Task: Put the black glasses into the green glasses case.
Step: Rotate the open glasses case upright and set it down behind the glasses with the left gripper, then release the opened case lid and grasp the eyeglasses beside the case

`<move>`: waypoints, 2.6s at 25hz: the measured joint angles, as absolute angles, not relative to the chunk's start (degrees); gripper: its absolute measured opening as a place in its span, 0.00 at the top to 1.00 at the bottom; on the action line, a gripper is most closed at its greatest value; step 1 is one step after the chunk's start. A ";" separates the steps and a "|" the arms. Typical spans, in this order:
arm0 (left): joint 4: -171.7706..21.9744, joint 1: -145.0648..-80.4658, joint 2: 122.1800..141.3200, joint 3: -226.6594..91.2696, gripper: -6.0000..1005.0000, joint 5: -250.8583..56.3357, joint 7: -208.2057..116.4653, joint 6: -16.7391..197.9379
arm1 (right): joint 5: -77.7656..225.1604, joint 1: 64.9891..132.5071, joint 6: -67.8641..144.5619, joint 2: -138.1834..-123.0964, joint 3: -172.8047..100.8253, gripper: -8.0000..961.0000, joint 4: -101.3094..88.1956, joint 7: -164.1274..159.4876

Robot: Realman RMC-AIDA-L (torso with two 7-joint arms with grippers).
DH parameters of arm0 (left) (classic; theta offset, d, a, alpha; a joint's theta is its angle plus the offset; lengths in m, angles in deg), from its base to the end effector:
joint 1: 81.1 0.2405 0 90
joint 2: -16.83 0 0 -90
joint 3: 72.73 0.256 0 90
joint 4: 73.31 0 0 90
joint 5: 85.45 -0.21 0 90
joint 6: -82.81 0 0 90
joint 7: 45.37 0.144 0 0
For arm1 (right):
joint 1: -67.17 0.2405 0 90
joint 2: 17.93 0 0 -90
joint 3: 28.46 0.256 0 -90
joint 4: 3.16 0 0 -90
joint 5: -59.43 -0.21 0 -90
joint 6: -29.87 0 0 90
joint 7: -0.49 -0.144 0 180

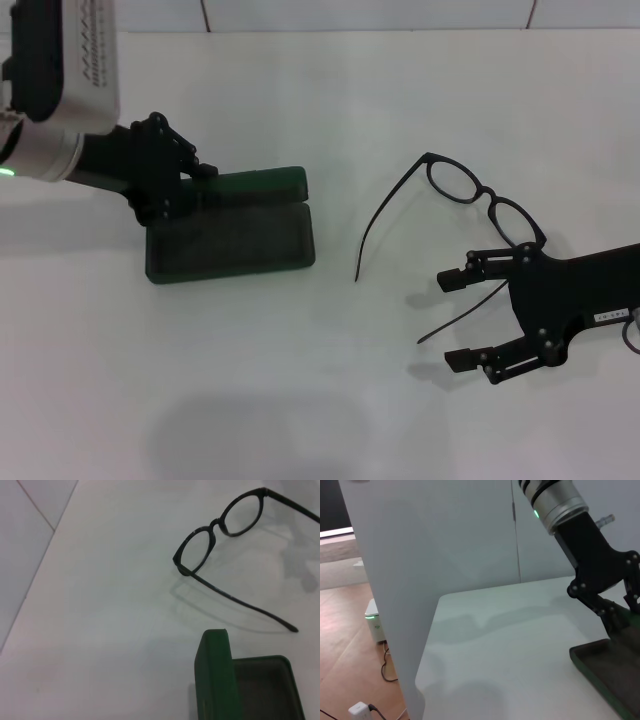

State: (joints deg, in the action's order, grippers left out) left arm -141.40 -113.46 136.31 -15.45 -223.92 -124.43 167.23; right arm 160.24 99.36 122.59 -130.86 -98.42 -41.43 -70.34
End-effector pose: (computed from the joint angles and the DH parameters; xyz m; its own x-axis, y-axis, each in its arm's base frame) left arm -0.2243 0.3701 0.0338 0.9781 -0.0794 -0.1923 -0.1380 -0.9393 -0.3142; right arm 0.2268 0.3161 -0.0171 0.9341 -0.0632 -0.3514 -0.0517 -0.9978 0.0419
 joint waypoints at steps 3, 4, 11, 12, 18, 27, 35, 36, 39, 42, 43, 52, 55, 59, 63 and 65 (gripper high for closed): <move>-142.60 -112.41 136.45 -13.56 0.67 -223.55 -124.96 166.59 | 160.23 99.34 122.59 -130.86 -98.42 0.13 -41.41 -70.34; -142.67 -112.31 136.46 -13.39 0.67 -223.34 -125.22 166.55 | 160.23 99.34 122.59 -130.86 -98.42 0.13 -41.41 -70.34; -142.53 -111.66 136.43 -14.04 0.65 -219.88 -125.46 166.54 | 160.18 99.33 122.59 -130.82 -98.42 0.14 -41.40 -70.34; -142.74 -111.54 136.42 -14.06 0.65 -219.53 -125.76 166.63 | 160.17 99.33 122.59 -130.80 -98.42 0.14 -41.35 -70.35; -143.82 -110.68 135.67 -15.77 0.55 -213.76 -136.26 168.59 | 159.82 98.64 122.76 -130.57 -97.44 0.14 -41.55 -70.93; -134.69 -107.08 134.21 -32.45 0.17 -201.60 -140.38 184.77 | 160.01 100.23 123.10 -127.67 -89.51 0.15 -42.64 -86.68; -124.33 -99.50 132.30 -32.81 0.12 -197.73 -128.52 188.82 | 169.42 109.41 121.79 -120.23 -88.84 0.16 -44.99 -122.14; -123.21 -99.38 132.27 -32.79 0.12 -198.65 -127.26 188.80 | 171.65 110.87 121.27 -119.79 -88.84 0.16 -44.72 -125.77; -120.49 -99.57 132.50 -32.86 0.12 -201.22 -124.01 188.62 | 179.76 116.28 119.54 -119.35 -88.81 0.16 -43.02 -135.01; -118.83 -99.15 132.83 -33.07 0.12 -202.69 -121.08 188.53 | 188.02 123.44 117.28 -120.85 -88.83 0.16 -38.35 -138.55; -118.57 -99.08 132.85 -33.07 0.12 -202.90 -120.71 188.48 | 190.23 125.26 116.22 -121.58 -88.91 0.16 -37.16 -139.34; -117.53 -99.28 133.12 -32.80 0.12 -206.07 -119.81 187.06 | 206.61 132.65 110.43 -129.16 -89.33 0.16 -34.97 -144.36; -117.50 -99.32 133.13 -32.93 0.12 -206.13 -118.83 187.05 | 209.82 133.09 108.96 -130.67 -89.37 0.16 -34.97 -144.77; -117.47 -99.26 133.12 -33.06 0.12 -206.17 -118.23 187.05 | 210.27 133.01 107.67 -131.73 -90.65 0.17 -34.97 -144.81; -117.44 -99.03 133.12 -33.10 0.12 -206.19 -117.94 187.01 | 210.32 132.59 105.44 -132.45 -93.12 0.18 -34.97 -144.86; -117.43 -98.93 133.16 -33.19 0.12 -206.21 -117.87 186.91 | 210.36 132.38 104.69 -132.75 -93.14 0.19 -34.89 -144.86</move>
